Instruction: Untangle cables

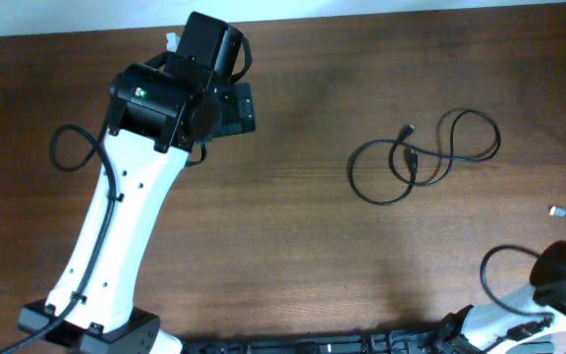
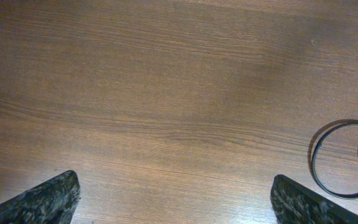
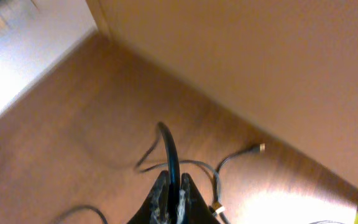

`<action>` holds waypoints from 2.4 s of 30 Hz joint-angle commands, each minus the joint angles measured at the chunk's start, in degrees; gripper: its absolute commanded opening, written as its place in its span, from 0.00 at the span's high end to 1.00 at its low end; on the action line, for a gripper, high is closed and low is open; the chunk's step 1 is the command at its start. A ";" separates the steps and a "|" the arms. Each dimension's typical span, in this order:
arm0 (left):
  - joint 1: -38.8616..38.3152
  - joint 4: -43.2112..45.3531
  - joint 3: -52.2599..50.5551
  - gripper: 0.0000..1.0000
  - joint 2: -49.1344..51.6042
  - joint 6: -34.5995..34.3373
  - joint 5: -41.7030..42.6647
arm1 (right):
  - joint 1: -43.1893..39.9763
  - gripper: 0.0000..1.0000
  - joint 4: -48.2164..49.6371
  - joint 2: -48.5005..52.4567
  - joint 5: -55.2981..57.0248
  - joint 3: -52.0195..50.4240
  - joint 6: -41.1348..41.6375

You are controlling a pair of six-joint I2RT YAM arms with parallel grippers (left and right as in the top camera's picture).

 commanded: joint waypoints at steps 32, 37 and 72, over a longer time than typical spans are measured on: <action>0.17 0.09 0.90 0.01 -0.98 -0.52 -0.44 | 2.32 0.05 -7.48 5.38 -23.65 -6.40 0.50; 0.17 0.09 0.90 0.01 -0.98 -0.50 -0.44 | 6.71 0.01 -6.97 5.38 -25.11 -13.09 0.50; 0.17 0.09 0.90 0.01 -0.98 -0.50 -0.42 | 23.63 0.02 20.20 5.90 -18.32 -52.57 23.06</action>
